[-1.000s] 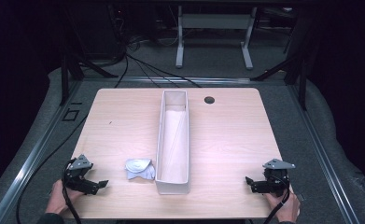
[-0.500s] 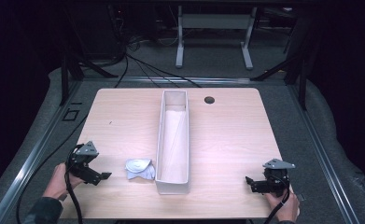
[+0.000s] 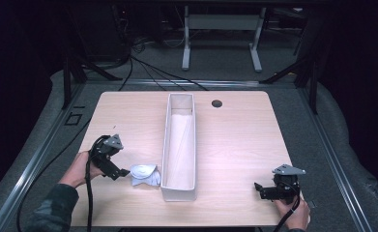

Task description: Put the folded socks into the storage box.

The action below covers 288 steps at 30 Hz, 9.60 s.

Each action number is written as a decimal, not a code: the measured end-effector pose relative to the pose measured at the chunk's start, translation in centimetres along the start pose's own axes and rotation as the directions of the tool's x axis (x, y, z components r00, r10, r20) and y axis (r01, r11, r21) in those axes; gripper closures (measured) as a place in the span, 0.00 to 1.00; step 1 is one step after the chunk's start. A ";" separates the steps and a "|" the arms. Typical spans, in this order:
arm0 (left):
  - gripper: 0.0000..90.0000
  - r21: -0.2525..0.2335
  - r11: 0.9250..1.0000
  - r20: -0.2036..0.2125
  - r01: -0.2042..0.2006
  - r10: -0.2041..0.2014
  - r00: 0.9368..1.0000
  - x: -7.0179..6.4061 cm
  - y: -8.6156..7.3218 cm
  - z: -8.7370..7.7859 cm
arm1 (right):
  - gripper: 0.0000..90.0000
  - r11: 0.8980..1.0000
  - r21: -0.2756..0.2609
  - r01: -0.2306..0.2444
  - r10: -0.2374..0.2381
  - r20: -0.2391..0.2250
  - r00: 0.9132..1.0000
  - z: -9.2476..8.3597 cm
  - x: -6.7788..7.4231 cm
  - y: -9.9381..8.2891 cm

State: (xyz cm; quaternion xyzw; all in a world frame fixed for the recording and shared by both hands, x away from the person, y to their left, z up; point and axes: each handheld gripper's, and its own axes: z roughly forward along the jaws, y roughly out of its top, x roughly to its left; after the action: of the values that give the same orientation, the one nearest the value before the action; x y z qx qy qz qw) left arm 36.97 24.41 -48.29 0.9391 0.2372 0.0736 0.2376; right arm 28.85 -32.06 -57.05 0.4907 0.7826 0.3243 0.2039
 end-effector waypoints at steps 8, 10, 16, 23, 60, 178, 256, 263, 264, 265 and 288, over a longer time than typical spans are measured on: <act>0.00 0.081 0.989 0.007 -0.126 0.126 0.992 -1.1 2.9 0.7 | 0.01 1.000 -0.004 -0.001 0.001 0.003 1.000 0.0 0.0 0.0; 0.00 0.101 0.984 -0.002 -0.145 0.146 0.989 -1.3 3.6 0.9 | 0.01 1.000 -0.005 -0.001 0.001 0.003 1.000 0.0 0.0 0.0; 0.07 0.147 0.970 0.016 -0.191 0.191 0.981 -1.6 4.7 2.0 | 0.01 1.000 -0.004 -0.001 0.001 0.003 1.000 0.0 0.0 0.0; 0.18 0.194 0.949 0.073 -0.251 0.241 0.968 -2.3 5.6 3.6 | 0.01 1.000 -0.005 -0.002 0.002 0.004 1.000 0.0 0.0 0.0; 0.63 0.282 0.917 0.070 -0.283 0.275 0.959 -4.4 4.8 6.7 | 0.02 1.000 -0.008 -0.007 0.007 0.006 1.000 0.0 0.0 0.0; 0.70 0.163 0.917 -0.086 -0.363 0.380 0.921 -3.2 10.6 -7.6 | 0.03 1.000 -0.015 -0.012 0.012 0.010 1.000 0.0 0.0 0.0; 0.69 0.174 0.861 0.036 -0.478 0.479 0.877 -6.6 19.9 0.4 | 0.03 1.000 -0.015 -0.011 0.011 0.010 1.000 0.0 0.0 0.0; 0.69 0.172 0.862 0.055 -0.477 0.475 0.878 -6.5 19.8 1.6 | 0.03 1.000 -0.015 -0.011 0.011 0.010 1.000 0.0 0.0 0.0; 0.69 0.172 0.862 0.055 -0.477 0.475 0.878 -6.5 19.8 1.6 | 0.03 1.000 -0.015 -0.011 0.011 0.010 1.000 0.0 0.0 0.0; 0.69 0.177 0.860 0.062 -0.479 0.476 0.877 -6.5 19.7 2.0 | 0.03 1.000 -0.015 -0.011 0.011 0.010 1.000 0.0 0.0 0.0; 0.68 0.205 0.865 0.126 -0.457 0.440 0.889 -6.3 18.3 5.8 | 0.03 1.000 -0.015 -0.011 0.011 0.010 1.000 0.0 0.0 0.0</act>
State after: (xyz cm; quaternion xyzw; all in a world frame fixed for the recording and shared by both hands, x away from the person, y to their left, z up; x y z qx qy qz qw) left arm 40.44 4.84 -44.78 0.9916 0.0101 0.0634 0.1126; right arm 28.84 -32.08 -57.09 0.4950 0.7764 0.3287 0.2099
